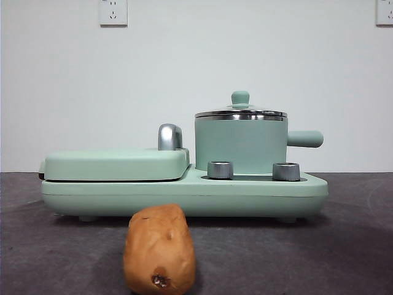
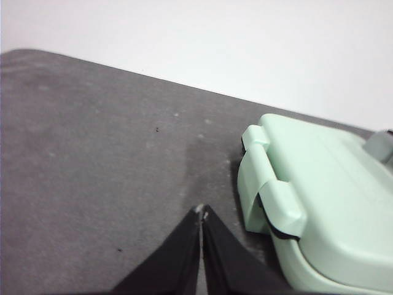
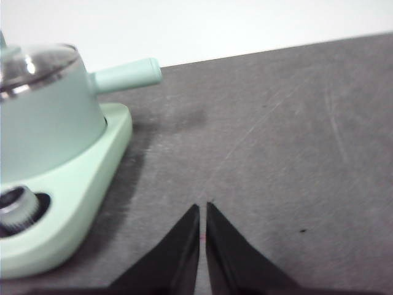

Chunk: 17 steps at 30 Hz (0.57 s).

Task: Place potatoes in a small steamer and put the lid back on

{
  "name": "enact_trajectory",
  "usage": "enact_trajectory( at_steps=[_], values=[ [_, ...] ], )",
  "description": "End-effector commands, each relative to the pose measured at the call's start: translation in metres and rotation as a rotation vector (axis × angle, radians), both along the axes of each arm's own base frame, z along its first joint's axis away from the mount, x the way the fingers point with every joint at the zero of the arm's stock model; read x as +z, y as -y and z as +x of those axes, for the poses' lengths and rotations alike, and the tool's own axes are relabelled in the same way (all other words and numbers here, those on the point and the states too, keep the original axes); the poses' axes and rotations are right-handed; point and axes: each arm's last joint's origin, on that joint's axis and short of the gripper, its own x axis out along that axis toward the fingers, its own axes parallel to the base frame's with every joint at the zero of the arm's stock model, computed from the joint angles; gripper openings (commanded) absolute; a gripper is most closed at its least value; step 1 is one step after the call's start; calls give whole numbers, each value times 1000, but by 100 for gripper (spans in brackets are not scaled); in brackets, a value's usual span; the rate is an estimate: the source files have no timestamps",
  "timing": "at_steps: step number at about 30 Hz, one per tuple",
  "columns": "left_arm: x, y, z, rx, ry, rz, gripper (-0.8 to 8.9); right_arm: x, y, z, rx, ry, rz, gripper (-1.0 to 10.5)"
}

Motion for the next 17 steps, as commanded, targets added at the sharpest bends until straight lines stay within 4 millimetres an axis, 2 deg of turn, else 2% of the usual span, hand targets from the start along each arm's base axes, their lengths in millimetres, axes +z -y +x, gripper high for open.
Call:
enact_trajectory(
  at_steps=[1,5,10,17],
  values=[
    [-1,0,1,5,-14,-65,8,7,-1,-1,0,14,120,12],
    [11,2,2,-38,-35,-108,8,26,-1,-4,0,46,172,12],
    [32,8,8,-173,-110,-141,8,56,-4,-7,102,13,212,12],
    [75,20,30,-345,-253,-142,8,107,-9,-1,211,-38,186,12]
  ],
)
